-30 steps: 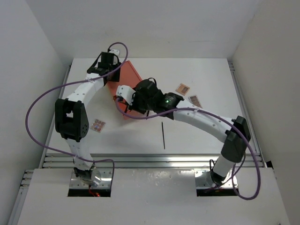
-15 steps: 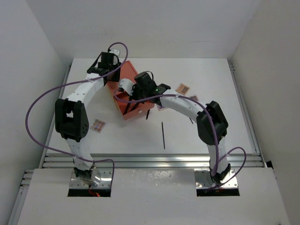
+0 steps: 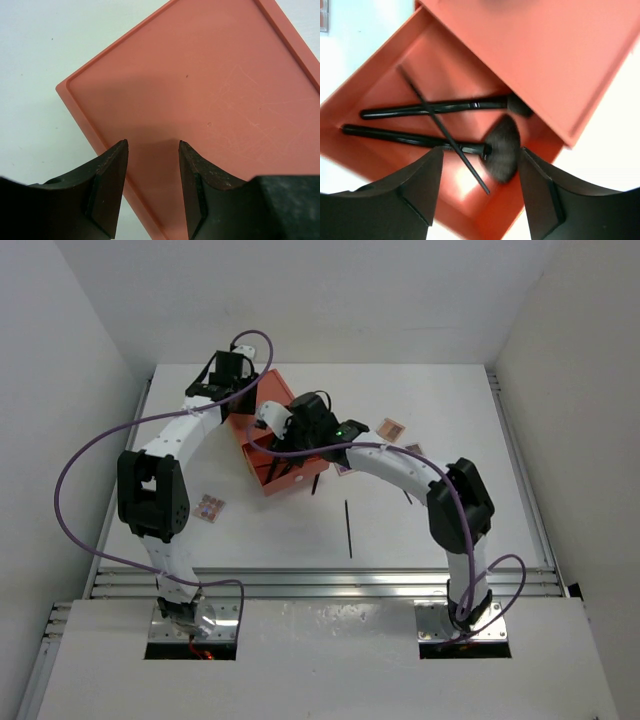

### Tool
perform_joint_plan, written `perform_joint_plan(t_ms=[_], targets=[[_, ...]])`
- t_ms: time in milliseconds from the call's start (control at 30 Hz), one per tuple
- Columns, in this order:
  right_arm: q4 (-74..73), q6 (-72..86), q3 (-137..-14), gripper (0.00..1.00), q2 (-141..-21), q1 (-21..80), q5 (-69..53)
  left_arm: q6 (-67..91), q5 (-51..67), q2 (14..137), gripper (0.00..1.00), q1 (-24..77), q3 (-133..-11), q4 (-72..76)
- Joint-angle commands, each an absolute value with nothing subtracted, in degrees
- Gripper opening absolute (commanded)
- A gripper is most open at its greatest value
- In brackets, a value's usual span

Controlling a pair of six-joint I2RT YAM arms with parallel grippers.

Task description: Organize the makeup

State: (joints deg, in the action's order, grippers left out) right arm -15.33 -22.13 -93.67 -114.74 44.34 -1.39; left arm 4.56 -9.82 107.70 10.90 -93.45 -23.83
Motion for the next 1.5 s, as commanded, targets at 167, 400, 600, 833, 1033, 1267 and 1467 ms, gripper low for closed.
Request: perform_joint_plan(t_ms=[167, 400, 600, 833, 1033, 1267, 1467], targets=[[-6.50, 7.28, -70.25, 0.64, -90.38, 46.40, 17.47, 4.31, -9.32, 107.84, 0.50, 9.94, -93.87, -22.32], [-13.18, 28.64, -54.76, 0.66, -86.66, 49.57, 24.26, 4.83, -8.79, 108.37, 0.50, 9.93, -93.96, -22.32], [-15.11, 31.55, -55.10, 0.62, -93.32, 50.45, 22.50, 4.83, -9.32, 108.37, 0.50, 9.93, -93.96, -22.32], [-16.35, 34.45, -53.35, 0.52, -98.51, 50.19, 23.12, 4.83, -9.84, 107.31, 0.50, 9.93, -93.43, -22.32], [-16.09, 38.84, -50.63, 0.41, -101.16, 48.25, 17.85, 4.83, -9.84, 107.31, 0.50, 9.93, -93.43, -22.32], [-21.17, 39.90, -50.45, 0.00, -100.82, 47.81, 19.07, 4.83, -9.84, 107.31, 0.50, 9.93, -93.43, -22.32], [-17.15, 25.13, -48.60, 0.00, -88.78, 46.32, 23.28, 4.83, -9.84, 107.31, 0.50, 9.93, -93.43, -22.32]])
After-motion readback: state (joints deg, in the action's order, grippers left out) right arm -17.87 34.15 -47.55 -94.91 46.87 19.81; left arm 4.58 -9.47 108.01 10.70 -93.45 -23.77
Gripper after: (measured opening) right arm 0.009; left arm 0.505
